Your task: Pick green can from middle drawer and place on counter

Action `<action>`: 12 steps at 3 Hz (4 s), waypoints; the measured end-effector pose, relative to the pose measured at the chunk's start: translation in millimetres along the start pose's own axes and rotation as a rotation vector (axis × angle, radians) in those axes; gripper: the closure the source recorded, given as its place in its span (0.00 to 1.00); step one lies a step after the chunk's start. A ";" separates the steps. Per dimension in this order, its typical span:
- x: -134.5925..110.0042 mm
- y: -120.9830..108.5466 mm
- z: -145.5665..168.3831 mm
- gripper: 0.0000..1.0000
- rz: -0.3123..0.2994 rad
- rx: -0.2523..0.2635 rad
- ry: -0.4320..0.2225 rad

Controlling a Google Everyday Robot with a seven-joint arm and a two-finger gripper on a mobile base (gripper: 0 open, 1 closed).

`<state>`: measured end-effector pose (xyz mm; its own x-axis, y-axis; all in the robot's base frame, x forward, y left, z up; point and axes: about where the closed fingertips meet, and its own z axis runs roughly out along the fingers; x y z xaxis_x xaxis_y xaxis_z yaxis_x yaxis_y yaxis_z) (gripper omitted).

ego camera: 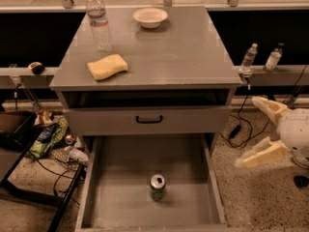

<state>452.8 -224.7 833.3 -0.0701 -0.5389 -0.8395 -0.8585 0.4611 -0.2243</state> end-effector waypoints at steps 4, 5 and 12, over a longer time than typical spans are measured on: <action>123.1 -0.1 168.2 0.00 -0.020 -0.003 -0.185; 158.5 5.3 193.0 0.00 -0.008 -0.027 -0.188; 232.4 123.9 363.6 0.64 0.125 -0.251 -0.200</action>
Offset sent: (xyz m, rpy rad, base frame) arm 0.0583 0.0506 -0.1534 0.2074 -0.1070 -0.0002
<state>514.9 -36.5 430.4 -0.1028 -0.3290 -0.9387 -0.9494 0.3139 -0.0060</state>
